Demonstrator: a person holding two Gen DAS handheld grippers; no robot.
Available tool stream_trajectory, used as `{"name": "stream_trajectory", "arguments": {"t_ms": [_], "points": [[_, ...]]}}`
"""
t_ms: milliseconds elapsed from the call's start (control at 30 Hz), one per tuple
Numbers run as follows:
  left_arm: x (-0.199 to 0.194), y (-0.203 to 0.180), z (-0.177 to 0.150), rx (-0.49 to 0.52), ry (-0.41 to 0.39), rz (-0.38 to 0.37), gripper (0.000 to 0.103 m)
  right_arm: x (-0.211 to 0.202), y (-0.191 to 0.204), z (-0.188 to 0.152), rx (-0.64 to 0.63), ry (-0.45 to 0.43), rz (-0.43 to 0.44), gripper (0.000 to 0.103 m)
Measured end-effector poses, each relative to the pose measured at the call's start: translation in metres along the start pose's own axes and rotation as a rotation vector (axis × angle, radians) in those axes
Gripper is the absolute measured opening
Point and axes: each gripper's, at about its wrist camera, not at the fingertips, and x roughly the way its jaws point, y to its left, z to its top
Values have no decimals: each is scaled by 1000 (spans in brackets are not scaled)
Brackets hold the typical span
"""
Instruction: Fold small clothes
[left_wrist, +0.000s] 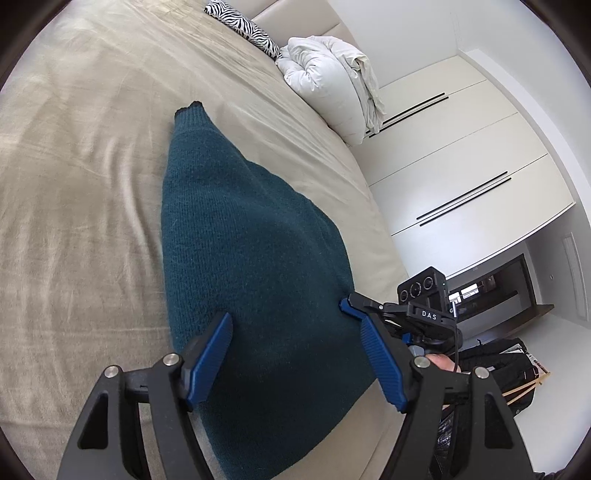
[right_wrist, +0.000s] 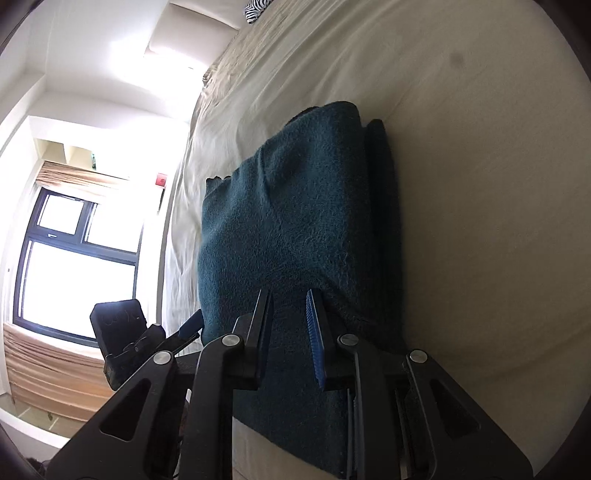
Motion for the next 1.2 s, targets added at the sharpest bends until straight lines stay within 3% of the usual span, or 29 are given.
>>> {"name": "stream_trajectory", "arguments": {"t_ms": [200, 300, 400, 500, 600, 667, 700, 733, 767, 800, 933, 1067, 1200], "points": [[-23, -8, 7, 20, -71, -15, 73, -36, 10, 9, -20, -78, 60, 17], [-13, -13, 17, 35, -58, -8, 74, -34, 27, 24, -54, -84, 74, 18], [7, -1, 23, 13, -18, 27, 74, -11, 29, 43, -37, -79, 32, 18], [15, 12, 24, -16, -23, 5, 73, 9, 8, 64, 8, -83, -73, 17], [5, 16, 24, -27, -39, -28, 74, -2, -14, 65, 63, -130, 7, 17], [-9, 20, 25, -33, -86, -30, 76, -21, -16, 61, 43, -184, -18, 19], [-18, 24, 26, -51, -123, -29, 79, -30, -15, 59, 37, -201, -33, 22], [-24, 31, 29, -78, -157, -34, 86, -39, -15, 56, 33, -214, -57, 34], [-30, 38, 30, -110, -180, -37, 87, -48, -15, 53, 32, -231, -82, 59], [-35, 46, 32, -140, -191, -41, 87, -56, -15, 49, 27, -249, -100, 66], [-34, 63, 31, -185, -160, -15, 87, -60, -11, 38, -13, -159, -95, 69], [-19, 53, 25, -139, -88, 34, 87, -33, -9, 23, -13, -60, -72, 69], [-4, 41, 23, -121, -26, 37, 87, -11, -12, 19, 7, -23, -85, 68]]}}
